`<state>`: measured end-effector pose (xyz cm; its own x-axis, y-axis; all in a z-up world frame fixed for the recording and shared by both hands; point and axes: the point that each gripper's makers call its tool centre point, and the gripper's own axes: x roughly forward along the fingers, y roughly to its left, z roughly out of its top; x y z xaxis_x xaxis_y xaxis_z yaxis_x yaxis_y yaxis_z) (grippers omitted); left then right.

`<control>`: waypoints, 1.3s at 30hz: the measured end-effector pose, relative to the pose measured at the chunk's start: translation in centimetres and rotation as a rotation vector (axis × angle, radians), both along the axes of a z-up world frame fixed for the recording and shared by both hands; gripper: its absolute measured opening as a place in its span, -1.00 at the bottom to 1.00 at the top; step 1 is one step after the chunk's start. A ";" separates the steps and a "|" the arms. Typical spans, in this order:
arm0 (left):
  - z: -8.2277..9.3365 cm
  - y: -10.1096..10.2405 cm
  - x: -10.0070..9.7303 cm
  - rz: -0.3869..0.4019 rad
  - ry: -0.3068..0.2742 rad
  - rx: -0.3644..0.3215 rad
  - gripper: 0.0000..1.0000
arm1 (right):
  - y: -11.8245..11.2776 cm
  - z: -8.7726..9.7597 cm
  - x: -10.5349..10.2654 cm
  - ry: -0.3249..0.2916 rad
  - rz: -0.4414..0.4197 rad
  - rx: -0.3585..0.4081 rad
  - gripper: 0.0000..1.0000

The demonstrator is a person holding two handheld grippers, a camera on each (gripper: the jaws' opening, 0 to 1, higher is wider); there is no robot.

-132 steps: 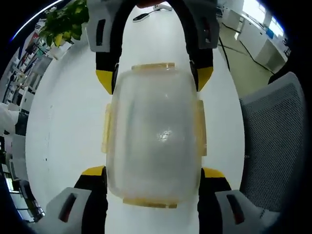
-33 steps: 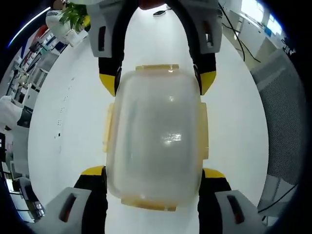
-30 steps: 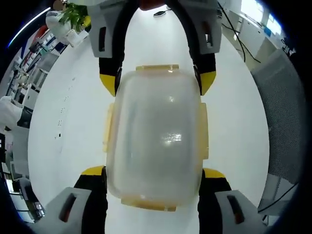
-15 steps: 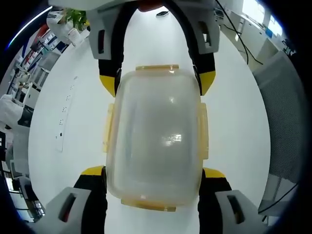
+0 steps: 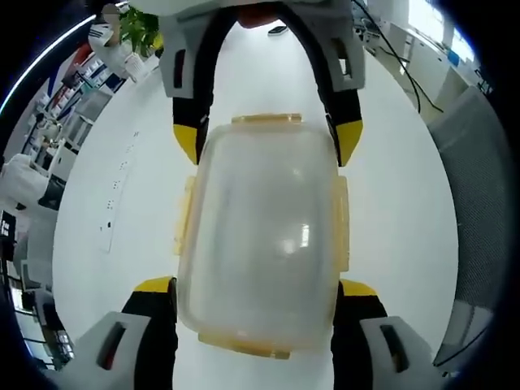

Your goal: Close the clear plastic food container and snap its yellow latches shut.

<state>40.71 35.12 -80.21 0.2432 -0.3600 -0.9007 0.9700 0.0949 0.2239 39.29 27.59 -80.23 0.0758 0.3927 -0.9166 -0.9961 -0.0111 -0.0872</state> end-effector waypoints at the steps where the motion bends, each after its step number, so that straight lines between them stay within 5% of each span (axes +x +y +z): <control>1: 0.0 0.0 0.0 0.006 -0.003 -0.014 0.51 | 0.0 -0.1 0.1 -0.020 0.002 0.017 0.52; 17: 0.9 0.3 0.2 0.115 -0.081 -0.234 0.48 | 0.6 0.8 1.1 -0.135 -0.238 0.212 0.61; 25: 1.2 0.5 0.1 0.156 -0.126 -0.308 0.44 | -0.1 0.4 0.6 -0.100 -0.409 0.289 0.57; 27: 1.3 0.7 0.2 0.176 -0.122 -0.329 0.44 | 0.3 0.6 0.6 -0.082 -0.457 0.361 0.61; 39: 2.2 1.9 0.0 0.293 -0.145 -0.473 0.46 | 0.0 0.9 0.5 -0.073 -0.576 0.428 0.64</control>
<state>40.67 37.02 -78.05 0.5028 -0.6147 -0.6078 0.8505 0.4774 0.2207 39.79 27.61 -79.36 0.4343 0.5958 -0.6756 -0.8252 0.5639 -0.0331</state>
